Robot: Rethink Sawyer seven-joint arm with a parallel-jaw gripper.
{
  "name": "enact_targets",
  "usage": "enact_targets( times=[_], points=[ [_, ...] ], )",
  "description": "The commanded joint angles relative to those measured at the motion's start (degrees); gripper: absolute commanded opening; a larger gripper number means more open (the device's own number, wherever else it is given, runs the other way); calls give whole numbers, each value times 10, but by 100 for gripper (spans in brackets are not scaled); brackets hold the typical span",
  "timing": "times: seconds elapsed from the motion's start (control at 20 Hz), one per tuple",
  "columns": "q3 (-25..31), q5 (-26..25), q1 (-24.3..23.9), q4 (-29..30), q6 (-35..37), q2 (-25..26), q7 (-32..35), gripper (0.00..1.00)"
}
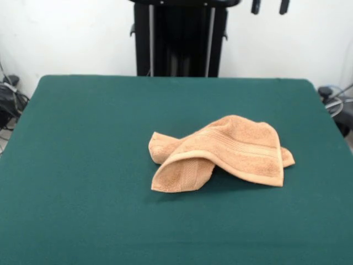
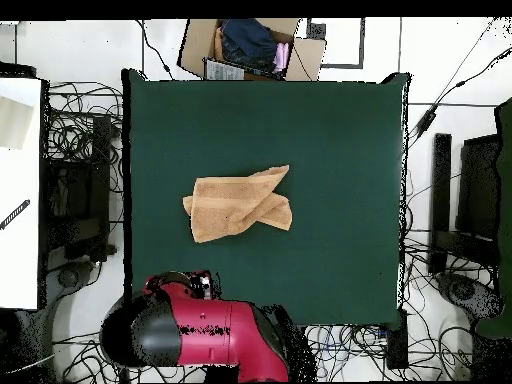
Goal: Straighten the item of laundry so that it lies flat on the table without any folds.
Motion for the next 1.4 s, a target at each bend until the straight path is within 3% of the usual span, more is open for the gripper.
enact_targets(
  times=[0.05,0.95,1.4],
  points=[
    [22,6,-4,8,-26,29,86,100],
    [58,32,-10,21,-89,69,89,100],
    [54,35,-7,20,-85,72,88,100]
  ],
)
